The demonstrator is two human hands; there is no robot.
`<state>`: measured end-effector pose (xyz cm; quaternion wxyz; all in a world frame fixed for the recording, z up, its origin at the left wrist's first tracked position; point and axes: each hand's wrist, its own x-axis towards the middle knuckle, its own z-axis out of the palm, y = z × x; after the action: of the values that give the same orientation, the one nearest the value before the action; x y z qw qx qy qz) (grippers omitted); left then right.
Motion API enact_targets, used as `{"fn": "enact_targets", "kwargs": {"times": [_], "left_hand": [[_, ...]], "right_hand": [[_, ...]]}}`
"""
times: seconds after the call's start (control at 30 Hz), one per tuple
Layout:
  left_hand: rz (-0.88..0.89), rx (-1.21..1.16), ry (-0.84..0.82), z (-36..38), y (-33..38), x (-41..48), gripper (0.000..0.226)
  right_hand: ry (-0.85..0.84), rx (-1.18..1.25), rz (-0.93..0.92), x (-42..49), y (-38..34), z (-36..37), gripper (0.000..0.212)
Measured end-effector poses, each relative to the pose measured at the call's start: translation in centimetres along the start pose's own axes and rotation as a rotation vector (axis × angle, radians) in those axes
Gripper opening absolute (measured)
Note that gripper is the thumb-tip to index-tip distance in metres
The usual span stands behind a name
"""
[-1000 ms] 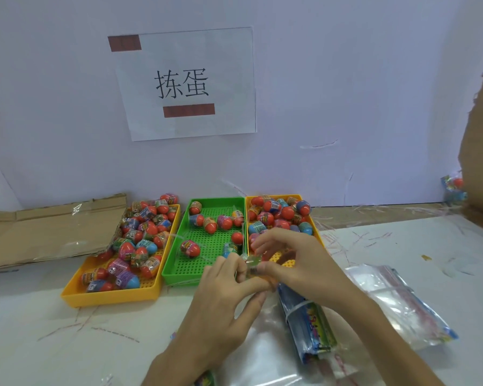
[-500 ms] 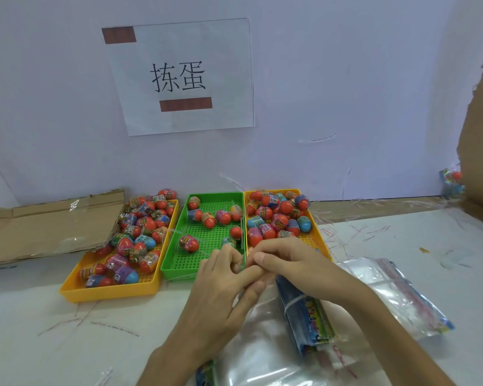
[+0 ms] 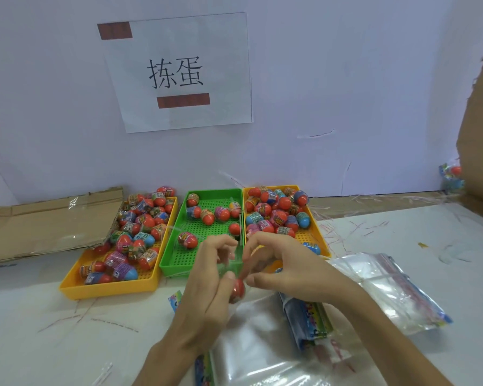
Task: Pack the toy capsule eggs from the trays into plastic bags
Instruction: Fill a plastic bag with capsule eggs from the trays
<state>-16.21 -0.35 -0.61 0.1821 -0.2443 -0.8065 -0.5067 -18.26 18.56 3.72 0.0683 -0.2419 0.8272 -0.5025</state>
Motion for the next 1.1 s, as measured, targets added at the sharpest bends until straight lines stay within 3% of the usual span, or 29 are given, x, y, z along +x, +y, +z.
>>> {"fn": "enact_targets", "kwargs": {"times": [0.13, 0.23, 0.37, 0.53, 0.7, 0.83, 0.97, 1.1], "left_hand": [[-0.009, 0.057, 0.085, -0.1, -0.3, 0.5, 0.04], [-0.137, 0.015, 0.1, -0.9, -0.3, 1.2, 0.045], [-0.319, -0.172, -0.054, -1.6, -0.7, 1.6, 0.046], [-0.361, -0.337, -0.067, -2.7, -0.1, 1.7, 0.045], [-0.641, -0.52, -0.319, -2.1, 0.0, 2.2, 0.043], [-0.564, -0.553, -0.394, -2.2, 0.5, 1.9, 0.038], [-0.5, -0.579, -0.217, -1.7, 0.0, 1.7, 0.025], [-0.5, -0.629, -0.043, -1.2, -0.3, 1.7, 0.037]], "right_hand": [[0.121, -0.064, -0.111, 0.2, -0.1, 0.4, 0.02], [0.174, -0.041, -0.177, -0.1, -0.5, 0.1, 0.021], [0.238, 0.0, -0.198, -0.4, -1.0, -0.2, 0.028], [0.273, 0.108, -0.234, -0.7, -1.5, -1.0, 0.029], [0.294, 0.146, -0.277, -0.6, -1.4, -1.2, 0.032], [0.342, 0.086, -0.299, -0.4, -1.0, -1.3, 0.027], [0.514, 0.017, -0.219, 0.1, -0.3, -1.0, 0.031], [0.405, 0.219, -0.018, 0.2, -0.2, -1.0, 0.055]]}}
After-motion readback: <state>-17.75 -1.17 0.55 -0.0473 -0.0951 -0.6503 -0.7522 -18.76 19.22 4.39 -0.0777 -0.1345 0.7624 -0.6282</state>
